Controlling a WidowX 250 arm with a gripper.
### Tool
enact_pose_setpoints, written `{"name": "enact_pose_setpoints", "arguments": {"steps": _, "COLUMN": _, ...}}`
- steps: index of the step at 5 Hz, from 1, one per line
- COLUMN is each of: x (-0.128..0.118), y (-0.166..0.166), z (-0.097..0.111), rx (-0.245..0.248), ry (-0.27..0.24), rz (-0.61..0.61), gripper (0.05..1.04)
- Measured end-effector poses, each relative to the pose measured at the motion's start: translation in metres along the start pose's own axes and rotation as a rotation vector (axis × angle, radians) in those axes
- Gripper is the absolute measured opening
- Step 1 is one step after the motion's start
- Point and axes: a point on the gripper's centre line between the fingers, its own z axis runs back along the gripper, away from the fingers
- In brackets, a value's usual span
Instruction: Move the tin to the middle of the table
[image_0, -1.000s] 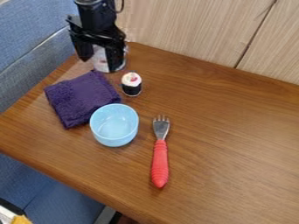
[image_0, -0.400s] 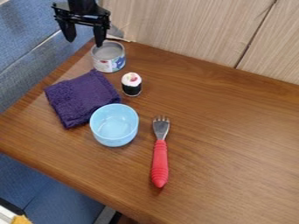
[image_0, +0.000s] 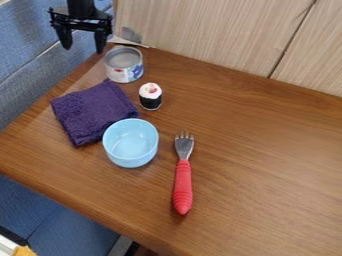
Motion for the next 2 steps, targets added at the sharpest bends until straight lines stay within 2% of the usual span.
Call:
{"name": "enact_pose_setpoints", "arguments": {"steps": 1, "x": 0.0041, "y": 0.0076, "z": -0.0116, "rx": 0.015, "ry": 0.03, "rz": 0.035, "gripper": 1.001}}
{"name": "enact_pose_setpoints", "arguments": {"steps": 2, "x": 0.0057, "y": 0.0162, "z": -0.0202, "rx": -0.02, "ry": 0.036, "rz": 0.057, "gripper": 1.001}}
